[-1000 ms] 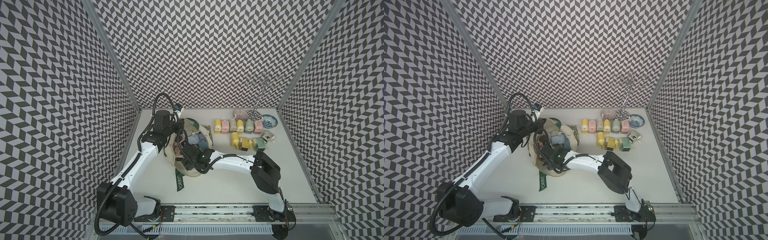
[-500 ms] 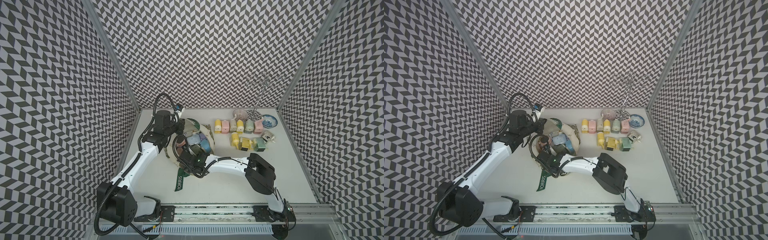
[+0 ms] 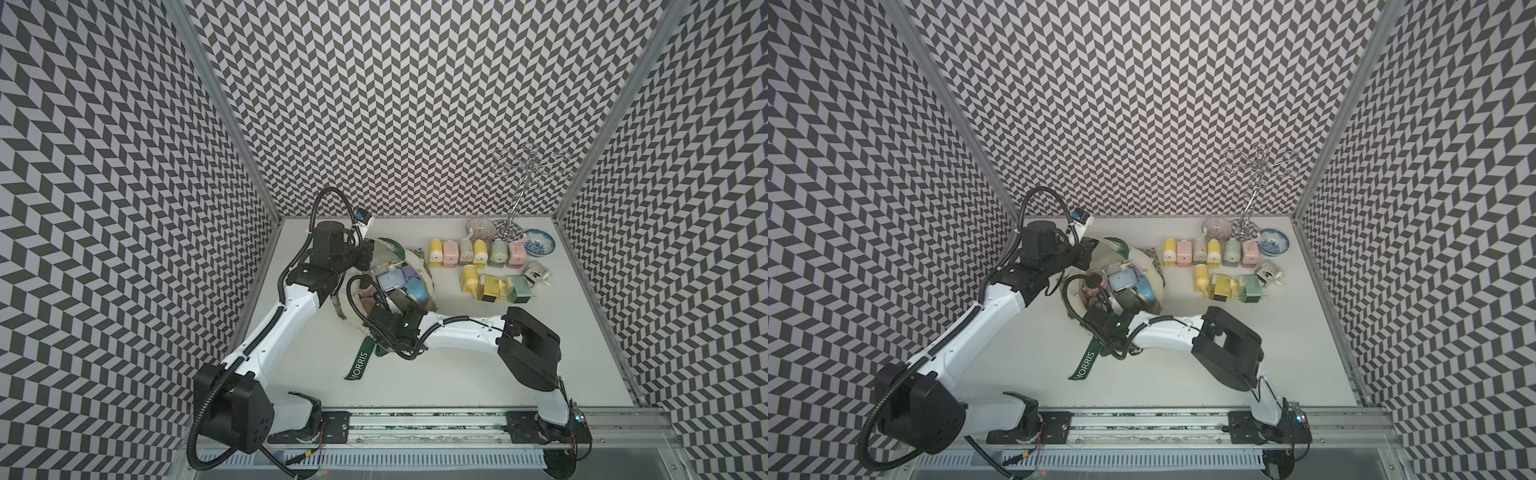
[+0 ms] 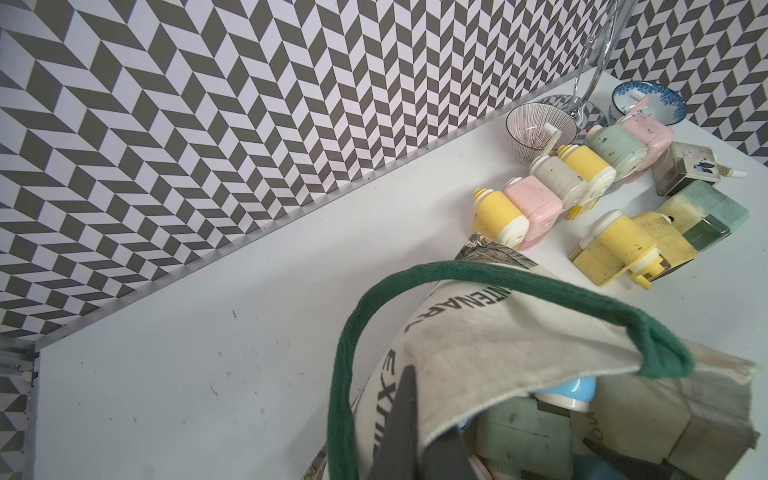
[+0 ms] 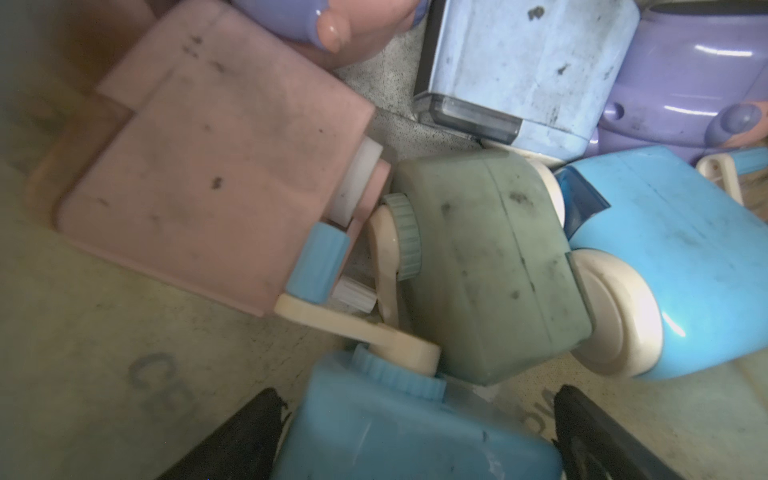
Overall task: Take out the pencil sharpeners from the tote bags
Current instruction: Pick up the pencil sharpener from the canvas bag.
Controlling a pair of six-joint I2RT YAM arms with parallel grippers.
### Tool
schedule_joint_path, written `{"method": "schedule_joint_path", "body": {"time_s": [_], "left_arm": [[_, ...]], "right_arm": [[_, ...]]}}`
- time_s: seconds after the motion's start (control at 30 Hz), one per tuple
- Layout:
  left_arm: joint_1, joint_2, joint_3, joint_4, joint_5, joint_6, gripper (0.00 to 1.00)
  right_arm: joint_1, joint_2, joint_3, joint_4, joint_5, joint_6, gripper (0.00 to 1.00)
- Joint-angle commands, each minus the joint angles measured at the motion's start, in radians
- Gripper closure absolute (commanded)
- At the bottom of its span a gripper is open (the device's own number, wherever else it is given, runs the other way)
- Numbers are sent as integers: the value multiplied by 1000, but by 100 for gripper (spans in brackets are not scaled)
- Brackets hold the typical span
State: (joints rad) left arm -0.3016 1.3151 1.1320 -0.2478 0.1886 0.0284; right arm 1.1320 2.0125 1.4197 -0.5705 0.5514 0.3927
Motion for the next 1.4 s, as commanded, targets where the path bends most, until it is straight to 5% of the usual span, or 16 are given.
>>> {"method": "schedule_joint_path", "body": {"time_s": [0.0, 0.27, 0.47, 0.83, 1.37], "left_arm": [[3, -21, 47, 47, -2, 8, 100], [1, -22, 47, 46, -6, 9, 100], [1, -20, 47, 46, -2, 7, 100], [-1, -21, 48, 46, -8, 11, 100], [-1, -20, 47, 41, -30, 17, 100]], "right_arm": [[-35, -52, -83, -27, -71, 43, 1], [-104, -195, -245, 164, -257, 67, 0], [-122, -187, -252, 187, -278, 57, 1], [-132, -217, -225, 188, -364, -25, 23], [-213, -772, -371, 262, -707, -162, 27]]}}
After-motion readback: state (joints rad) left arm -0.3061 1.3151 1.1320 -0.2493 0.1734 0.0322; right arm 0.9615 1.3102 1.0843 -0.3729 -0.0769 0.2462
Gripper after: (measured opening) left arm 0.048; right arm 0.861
